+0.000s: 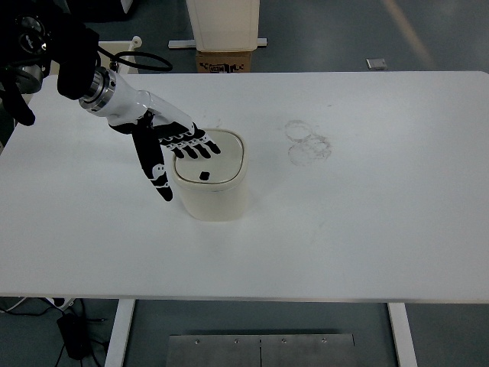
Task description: Open trash can
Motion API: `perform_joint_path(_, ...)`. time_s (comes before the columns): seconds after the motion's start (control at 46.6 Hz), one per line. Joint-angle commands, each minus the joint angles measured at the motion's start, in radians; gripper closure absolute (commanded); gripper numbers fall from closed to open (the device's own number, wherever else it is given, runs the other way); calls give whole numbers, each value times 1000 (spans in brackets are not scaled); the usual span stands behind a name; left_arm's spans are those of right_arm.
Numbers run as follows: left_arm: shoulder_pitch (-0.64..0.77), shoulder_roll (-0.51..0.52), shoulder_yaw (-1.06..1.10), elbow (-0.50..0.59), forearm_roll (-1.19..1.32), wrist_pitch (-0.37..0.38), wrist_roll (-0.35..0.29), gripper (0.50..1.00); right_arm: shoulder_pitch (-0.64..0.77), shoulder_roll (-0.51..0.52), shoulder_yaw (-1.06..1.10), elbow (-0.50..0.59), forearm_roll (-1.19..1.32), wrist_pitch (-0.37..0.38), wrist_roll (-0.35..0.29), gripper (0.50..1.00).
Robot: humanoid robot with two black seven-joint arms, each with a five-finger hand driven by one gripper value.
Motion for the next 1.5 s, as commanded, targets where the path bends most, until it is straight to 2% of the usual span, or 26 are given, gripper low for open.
perform_joint_path(0.0, 10, -11, 0, -2, 0, 0, 0, 500, -1, 0, 0, 0, 1, 0, 0, 507)
perform_joint_path(1.051, 36, -48, -1, -14, 0, 0, 0, 500, -1, 0, 0, 0, 1, 0, 0, 507)
perform_joint_path(1.48, 12, -31, -33, 1, 0, 0, 0, 500, 0, 0, 0, 0, 1, 0, 0, 507)
